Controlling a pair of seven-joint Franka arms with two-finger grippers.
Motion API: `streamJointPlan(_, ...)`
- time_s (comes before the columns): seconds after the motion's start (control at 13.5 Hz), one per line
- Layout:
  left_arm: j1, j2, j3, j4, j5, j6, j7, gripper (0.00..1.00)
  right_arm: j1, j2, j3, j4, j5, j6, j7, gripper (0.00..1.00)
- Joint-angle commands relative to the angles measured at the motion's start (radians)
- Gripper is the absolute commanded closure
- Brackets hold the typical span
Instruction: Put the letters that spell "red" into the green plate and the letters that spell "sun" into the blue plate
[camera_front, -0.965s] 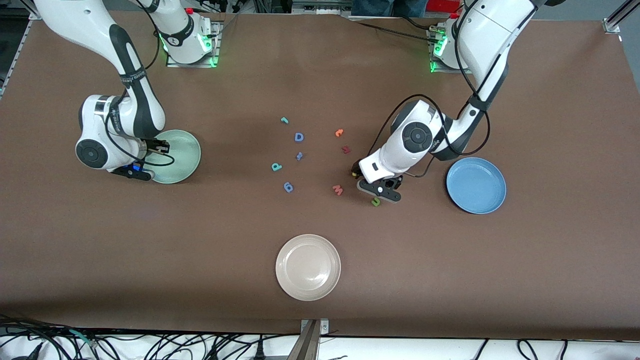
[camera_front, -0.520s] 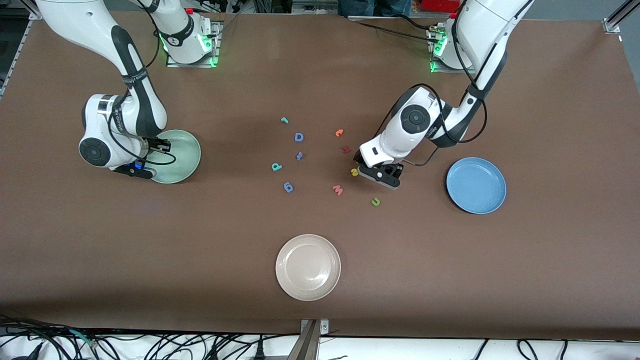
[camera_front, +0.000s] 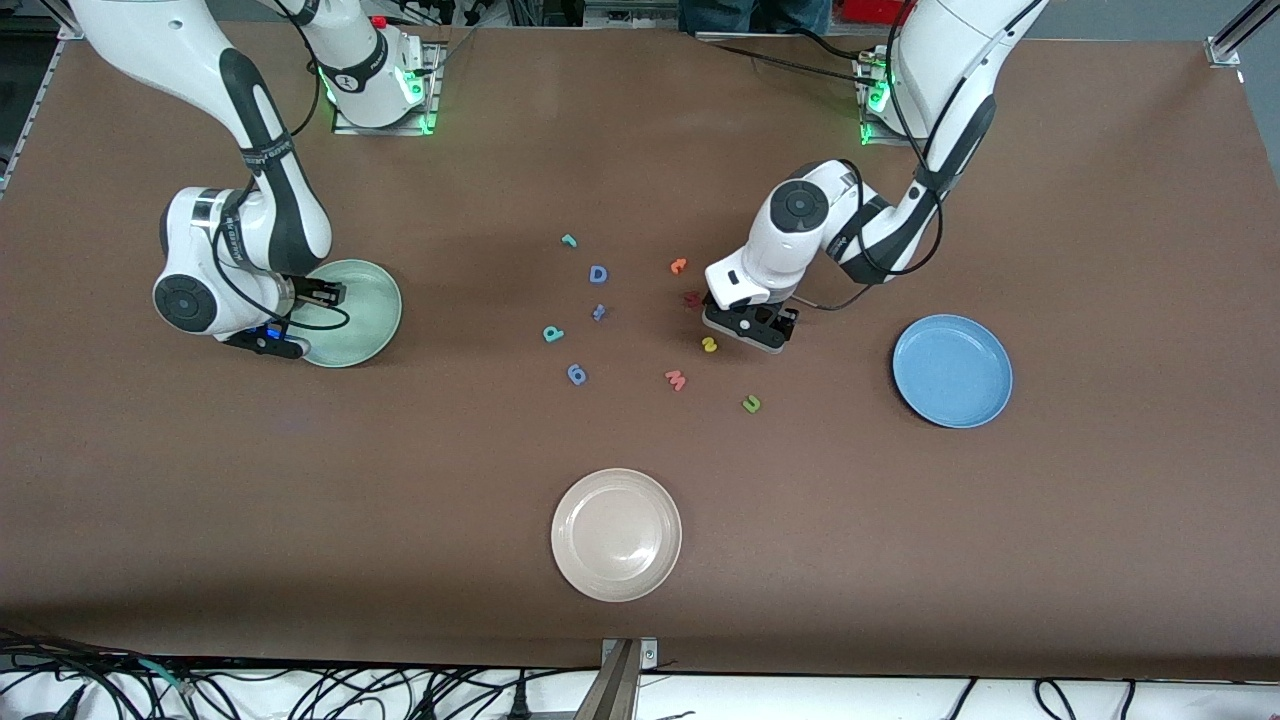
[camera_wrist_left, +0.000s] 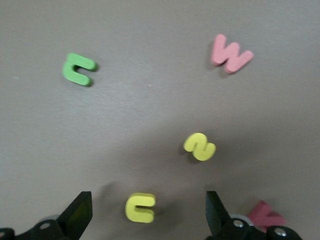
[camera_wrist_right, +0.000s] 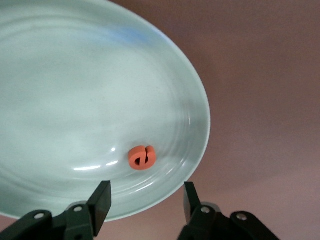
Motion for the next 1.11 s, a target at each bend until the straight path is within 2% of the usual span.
streamJointPlan(0.0, 0.003, -0.018, 0.004, -0.023, 0.156, 0.010, -0.148, 0.00, -0.003, -0.046, 0.007, 0.049, 0.019, -0.090, -0.004, 0.33)
streamJointPlan(0.22, 0.012, -0.006, 0.004, -0.011, 0.165, 0.011, -0.152, 0.00, 0.022, -0.049, 0.018, 0.163, 0.062, -0.220, 0.071, 0.33)
streamJointPlan(0.3, 0.014, -0.006, 0.004, -0.011, 0.165, 0.011, -0.139, 0.01, 0.034, -0.049, 0.029, 0.195, 0.092, -0.251, 0.111, 0.29)
streamJointPlan(0.37, 0.012, -0.007, 0.004, -0.009, 0.170, 0.011, -0.132, 0.01, 0.049, -0.049, 0.040, 0.220, 0.115, -0.264, 0.164, 0.21)
streamJointPlan(0.45, 0.011, -0.004, 0.004, -0.002, 0.179, 0.010, -0.106, 0.01, 0.069, -0.048, 0.058, 0.240, 0.122, -0.264, 0.231, 0.16)
streamJointPlan(0.82, 0.055, 0.002, 0.001, 0.009, 0.162, -0.003, -0.056, 0.01, 0.120, 0.013, 0.199, 0.359, 0.132, -0.247, 0.623, 0.10)
streamJointPlan(0.89, 0.066, 0.000, -0.012, 0.015, 0.152, -0.024, -0.056, 0.01, 0.120, 0.038, 0.222, 0.385, 0.167, -0.227, 0.675, 0.09)
streamJointPlan(0.96, 0.067, -0.001, -0.034, 0.044, 0.107, -0.050, -0.056, 0.01, 0.122, 0.058, 0.231, 0.393, 0.195, -0.193, 0.710, 0.03)
streamJointPlan(1.04, 0.069, 0.000, -0.049, 0.072, 0.061, -0.103, -0.056, 0.01, 0.134, 0.072, 0.241, 0.393, 0.209, -0.152, 0.741, 0.02)
